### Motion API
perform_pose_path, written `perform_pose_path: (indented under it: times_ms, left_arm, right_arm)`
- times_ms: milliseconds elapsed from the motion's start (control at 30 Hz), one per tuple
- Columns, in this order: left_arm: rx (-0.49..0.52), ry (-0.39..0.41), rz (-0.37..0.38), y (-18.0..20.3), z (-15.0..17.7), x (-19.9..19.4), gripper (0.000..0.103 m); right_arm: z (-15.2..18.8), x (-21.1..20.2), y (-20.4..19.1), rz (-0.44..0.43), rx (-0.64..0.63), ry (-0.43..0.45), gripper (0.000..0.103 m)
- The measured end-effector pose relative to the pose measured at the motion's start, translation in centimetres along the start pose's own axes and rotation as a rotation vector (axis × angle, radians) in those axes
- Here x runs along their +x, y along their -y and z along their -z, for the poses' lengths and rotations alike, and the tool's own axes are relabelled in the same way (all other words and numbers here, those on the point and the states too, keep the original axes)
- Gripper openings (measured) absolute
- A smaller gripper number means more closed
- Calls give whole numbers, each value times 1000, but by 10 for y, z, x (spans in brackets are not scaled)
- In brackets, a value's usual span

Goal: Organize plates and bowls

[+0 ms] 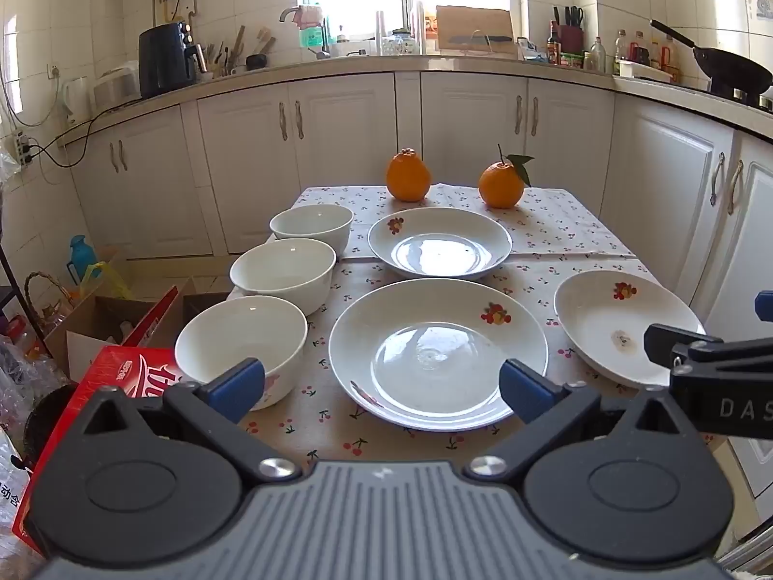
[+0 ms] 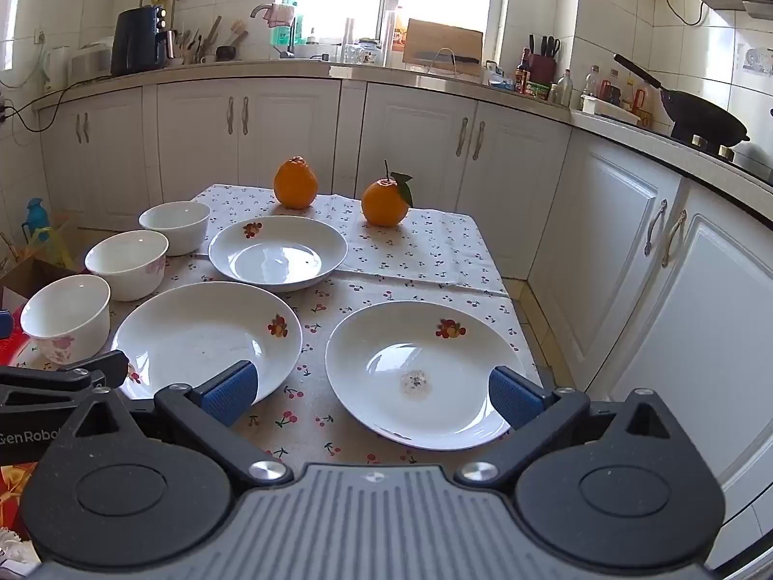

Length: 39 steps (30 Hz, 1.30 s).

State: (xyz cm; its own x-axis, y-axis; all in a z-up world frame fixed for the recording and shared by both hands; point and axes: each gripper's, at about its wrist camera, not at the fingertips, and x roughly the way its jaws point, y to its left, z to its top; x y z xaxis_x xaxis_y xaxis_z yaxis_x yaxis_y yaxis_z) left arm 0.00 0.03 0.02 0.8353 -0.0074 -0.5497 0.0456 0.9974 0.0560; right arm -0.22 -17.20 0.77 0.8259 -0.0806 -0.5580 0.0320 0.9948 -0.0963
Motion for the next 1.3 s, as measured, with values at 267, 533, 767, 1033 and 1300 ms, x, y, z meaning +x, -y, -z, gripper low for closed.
perform_pose_path:
  times_ms: [267,533,767,1033,1300]
  left_arm:
    - [1,-6,0,0,0,0,102]
    - [2,-4,-1,0,0,0,102]
    - [2,-3,-1,-1,0,0,102]
    - [1,-3,-1,0,0,0,102]
    - [1,-4,0,-1,1,-6,102]
  right_arm:
    - [0,-1,-1,0,-4,-1,103]
    - [-2,3,-1,5,-10,5,103]
    - [-1,-4,-2,9,-13,13,103]
    - [-2,-6,-1,10,-15,16,103]
    - [-1,-5,-2,11,-16,16,103]
